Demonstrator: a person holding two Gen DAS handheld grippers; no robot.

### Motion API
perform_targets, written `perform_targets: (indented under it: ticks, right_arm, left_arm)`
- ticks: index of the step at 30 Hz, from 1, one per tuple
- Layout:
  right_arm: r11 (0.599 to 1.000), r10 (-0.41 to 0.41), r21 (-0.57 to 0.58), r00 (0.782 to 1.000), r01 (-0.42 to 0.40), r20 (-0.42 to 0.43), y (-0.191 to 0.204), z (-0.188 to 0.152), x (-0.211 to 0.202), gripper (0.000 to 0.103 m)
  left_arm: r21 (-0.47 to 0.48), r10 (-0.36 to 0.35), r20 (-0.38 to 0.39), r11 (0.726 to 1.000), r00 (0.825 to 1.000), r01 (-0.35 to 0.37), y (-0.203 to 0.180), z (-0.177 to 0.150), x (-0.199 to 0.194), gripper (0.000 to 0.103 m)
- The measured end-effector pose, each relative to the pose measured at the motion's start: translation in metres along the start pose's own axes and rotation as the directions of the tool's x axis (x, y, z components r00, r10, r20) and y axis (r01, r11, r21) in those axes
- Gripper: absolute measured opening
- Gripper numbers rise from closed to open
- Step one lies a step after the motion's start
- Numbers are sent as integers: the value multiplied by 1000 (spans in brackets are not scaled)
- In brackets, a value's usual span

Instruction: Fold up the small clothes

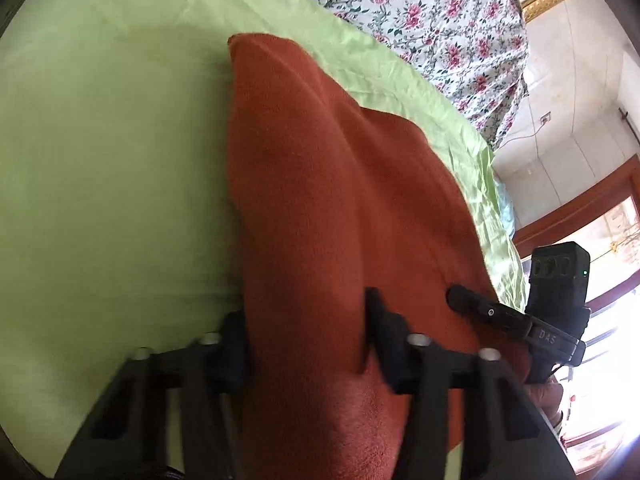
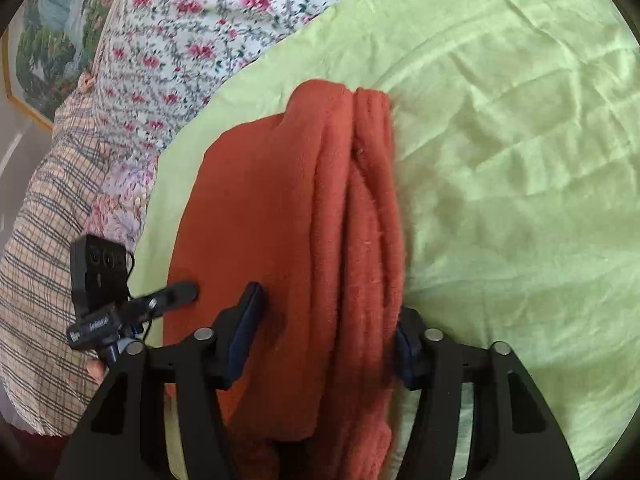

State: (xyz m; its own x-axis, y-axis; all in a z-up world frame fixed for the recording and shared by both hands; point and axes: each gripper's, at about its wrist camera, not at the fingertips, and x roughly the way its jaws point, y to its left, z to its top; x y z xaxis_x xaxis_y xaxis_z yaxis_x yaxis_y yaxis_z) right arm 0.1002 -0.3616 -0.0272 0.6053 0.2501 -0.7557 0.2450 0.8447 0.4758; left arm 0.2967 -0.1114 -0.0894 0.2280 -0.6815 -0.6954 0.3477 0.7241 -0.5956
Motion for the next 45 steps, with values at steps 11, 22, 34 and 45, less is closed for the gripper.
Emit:
perform_targets:
  ticks: [11, 22, 34, 45]
  right_arm:
    - [981, 168, -99, 986, -167, -1, 94, -35, 17, 23]
    - [973, 175, -133, 978, -189, -112, 140, -86, 86, 24]
    - [980, 19, -200, 999, -13, 33, 148, -63, 53, 55]
    - [977, 85, -192, 996, -88, -25, 157, -22, 97, 13]
  left_arm:
    - [1, 67, 162, 998, 985, -68, 24, -52, -147, 30]
    - [-143, 142, 171, 983, 975, -118, 107, -117, -191, 42]
    - [-170, 181, 178, 974, 967, -151, 130, -75, -192, 69]
    - [-229, 221, 158, 956, 962, -181, 165, -3, -172, 62]
